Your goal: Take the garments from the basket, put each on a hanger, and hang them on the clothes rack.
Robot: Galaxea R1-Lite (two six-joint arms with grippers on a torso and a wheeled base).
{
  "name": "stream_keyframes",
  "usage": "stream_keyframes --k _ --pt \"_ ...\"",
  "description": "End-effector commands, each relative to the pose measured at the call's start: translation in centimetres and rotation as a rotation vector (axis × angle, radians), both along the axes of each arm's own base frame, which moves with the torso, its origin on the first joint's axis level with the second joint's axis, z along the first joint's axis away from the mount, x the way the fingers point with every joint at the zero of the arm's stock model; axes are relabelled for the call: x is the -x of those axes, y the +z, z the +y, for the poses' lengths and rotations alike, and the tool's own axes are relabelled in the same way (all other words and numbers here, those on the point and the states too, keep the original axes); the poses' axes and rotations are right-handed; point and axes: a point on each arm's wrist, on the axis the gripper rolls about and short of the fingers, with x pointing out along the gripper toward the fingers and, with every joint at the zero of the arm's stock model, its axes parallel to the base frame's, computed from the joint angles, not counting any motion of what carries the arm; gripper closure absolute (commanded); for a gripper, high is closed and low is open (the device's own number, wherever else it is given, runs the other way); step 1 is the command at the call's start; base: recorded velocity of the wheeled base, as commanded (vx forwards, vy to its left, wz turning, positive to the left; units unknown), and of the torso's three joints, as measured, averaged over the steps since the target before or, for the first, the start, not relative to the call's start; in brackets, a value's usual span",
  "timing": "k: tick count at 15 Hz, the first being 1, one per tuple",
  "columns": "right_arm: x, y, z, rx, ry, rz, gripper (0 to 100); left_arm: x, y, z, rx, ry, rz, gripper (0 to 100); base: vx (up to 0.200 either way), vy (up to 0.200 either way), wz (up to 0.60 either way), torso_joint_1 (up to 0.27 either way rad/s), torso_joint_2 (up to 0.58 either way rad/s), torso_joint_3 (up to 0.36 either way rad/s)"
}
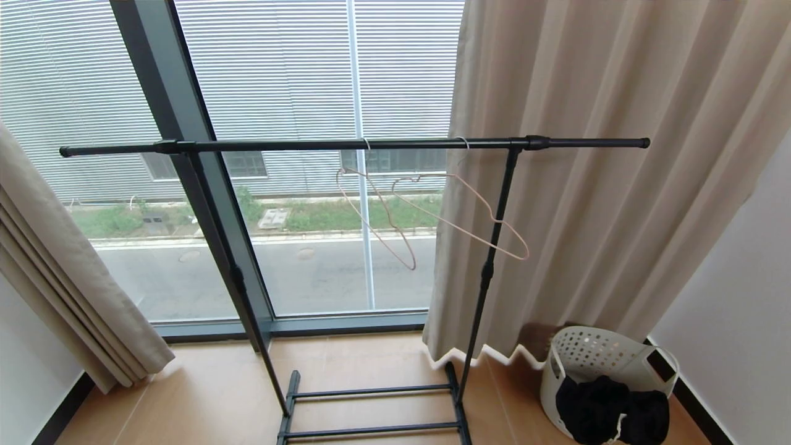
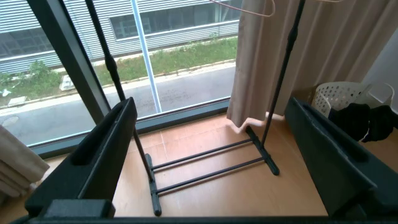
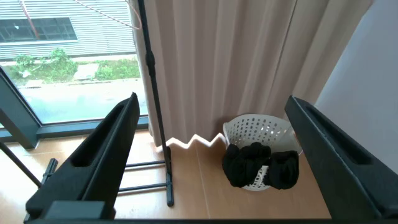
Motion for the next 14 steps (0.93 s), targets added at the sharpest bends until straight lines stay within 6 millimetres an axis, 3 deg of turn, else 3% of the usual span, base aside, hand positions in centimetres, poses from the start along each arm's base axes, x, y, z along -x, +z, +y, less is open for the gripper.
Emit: stream_keyframes --k 1,14 --pt "-0.01 -0.04 0.03 0.010 0.015 0.007 0 0.00 0.01 0.00 0.000 0.001 0.000 0 0.000 0.000 0.00 0.000 0.00 0.000" --pt "0.02 0.01 0.19 0.034 0.088 0.011 0 0.00 0.01 0.00 -0.003 0.000 -0.001 0 0.000 0.000 0.00 0.000 0.00 0.000"
